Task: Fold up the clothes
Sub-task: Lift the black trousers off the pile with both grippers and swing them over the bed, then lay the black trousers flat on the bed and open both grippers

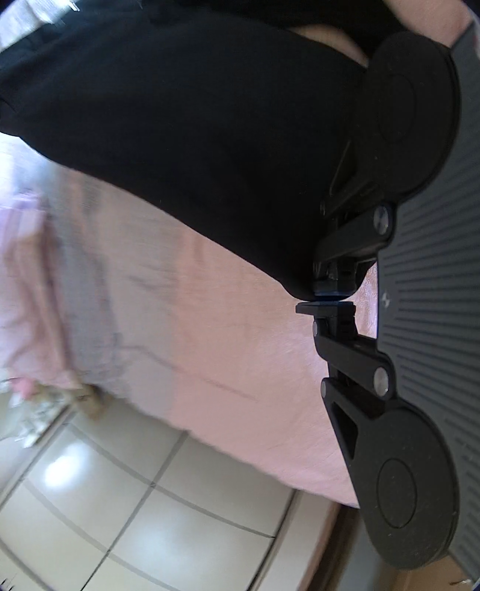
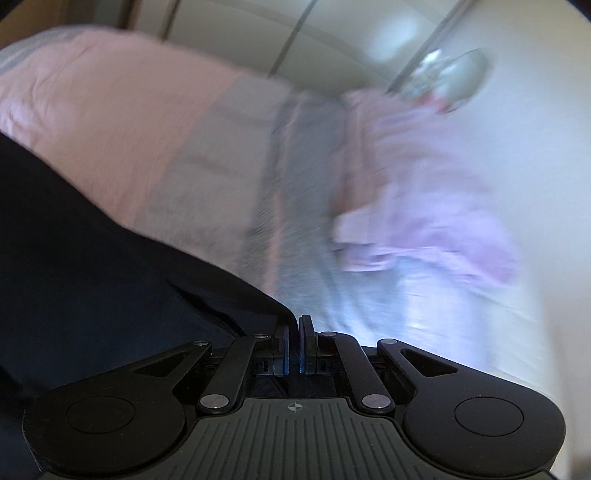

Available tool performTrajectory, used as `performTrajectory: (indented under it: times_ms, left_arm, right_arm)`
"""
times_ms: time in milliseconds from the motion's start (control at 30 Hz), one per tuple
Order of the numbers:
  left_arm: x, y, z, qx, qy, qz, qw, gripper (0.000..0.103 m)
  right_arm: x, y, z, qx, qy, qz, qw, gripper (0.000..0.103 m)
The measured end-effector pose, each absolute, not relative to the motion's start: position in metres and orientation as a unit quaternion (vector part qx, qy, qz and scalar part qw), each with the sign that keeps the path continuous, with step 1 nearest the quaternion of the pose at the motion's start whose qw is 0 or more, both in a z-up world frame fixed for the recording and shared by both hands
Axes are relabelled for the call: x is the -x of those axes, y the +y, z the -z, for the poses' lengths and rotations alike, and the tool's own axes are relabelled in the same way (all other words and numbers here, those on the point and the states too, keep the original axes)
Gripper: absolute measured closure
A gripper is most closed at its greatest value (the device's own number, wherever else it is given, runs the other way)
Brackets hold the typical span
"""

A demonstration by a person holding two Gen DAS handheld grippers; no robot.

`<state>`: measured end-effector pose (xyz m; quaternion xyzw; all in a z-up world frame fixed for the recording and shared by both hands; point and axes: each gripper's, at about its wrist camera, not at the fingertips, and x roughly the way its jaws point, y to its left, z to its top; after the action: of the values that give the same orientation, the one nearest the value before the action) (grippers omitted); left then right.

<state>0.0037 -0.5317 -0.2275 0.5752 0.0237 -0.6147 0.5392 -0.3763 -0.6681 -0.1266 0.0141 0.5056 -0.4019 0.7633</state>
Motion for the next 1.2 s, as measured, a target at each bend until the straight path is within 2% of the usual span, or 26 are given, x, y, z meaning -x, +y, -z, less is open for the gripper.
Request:
performTrajectory:
  times_ms: [67,133,167,200,233,267,333,467,600,767,967,1033,1067,1100,1133,1200]
  left_arm:
    - [-0.001,-0.562,0.262,-0.596,0.04,0.592,0.542,0.093]
    - [0.004,-0.586,0.293,-0.614,0.053,0.57,0.543,0.076]
    - [0.007,-0.595,0.304,-0.62,0.054,0.563,0.544,0.074]
    - [0.009,-0.599,0.312,-0.623,0.057,0.558,0.544,0.072]
    - [0.011,-0.6,0.315,-0.621,0.061,0.562,0.543,0.07]
    - [0.013,-0.598,0.315,-0.617,0.065,0.568,0.541,0.068]
    - [0.018,-0.595,0.315,-0.608,0.072,0.581,0.536,0.057]
    - [0.042,-0.578,0.3,-0.577,0.075,0.626,0.52,0.057]
    - [0.085,-0.539,0.293,-0.547,0.065,0.696,0.461,0.054]
    - [0.13,-0.49,0.308,-0.537,0.051,0.76,0.362,0.053]
    - [0.158,-0.463,0.335,-0.556,0.041,0.776,0.295,0.052]
    - [0.163,-0.457,0.339,-0.562,0.041,0.776,0.284,0.052]
    - [0.165,-0.457,0.339,-0.563,0.043,0.776,0.282,0.052]
    - [0.168,-0.457,0.339,-0.564,0.045,0.775,0.282,0.052]
    - [0.17,-0.458,0.339,-0.563,0.047,0.775,0.281,0.052]
    - [0.173,-0.464,0.336,-0.56,0.051,0.778,0.282,0.052]
  right_arm:
    - [0.366,-0.706,0.178,-0.041,0.529,0.371,0.763,0.101]
    - [0.36,-0.734,0.223,-0.072,0.547,0.348,0.758,0.099]
    - [0.36,-0.741,0.241,-0.088,0.553,0.344,0.753,0.088]
    - [0.36,-0.749,0.258,-0.104,0.559,0.339,0.749,0.059]
    - [0.365,-0.749,0.264,-0.11,0.551,0.341,0.753,0.034]
    - [0.373,-0.746,0.266,-0.114,0.539,0.345,0.76,0.031]
    - [0.394,-0.736,0.257,-0.132,0.516,0.353,0.769,0.031]
    - [0.465,-0.689,0.224,-0.199,0.447,0.381,0.784,0.031]
    - [0.516,-0.587,0.185,-0.206,0.416,0.375,0.802,0.031]
    - [0.529,-0.444,0.172,-0.164,0.449,0.329,0.814,0.031]
    - [0.482,-0.369,0.224,-0.055,0.524,0.299,0.796,0.031]
    - [0.472,-0.378,0.236,-0.057,0.515,0.316,0.795,0.031]
    - [0.468,-0.383,0.242,-0.059,0.51,0.325,0.794,0.039]
    - [0.466,-0.393,0.245,-0.065,0.509,0.325,0.794,0.077]
    - [0.465,-0.404,0.246,-0.073,0.51,0.323,0.794,0.103]
    - [0.471,-0.43,0.23,-0.107,0.479,0.337,0.803,0.102]
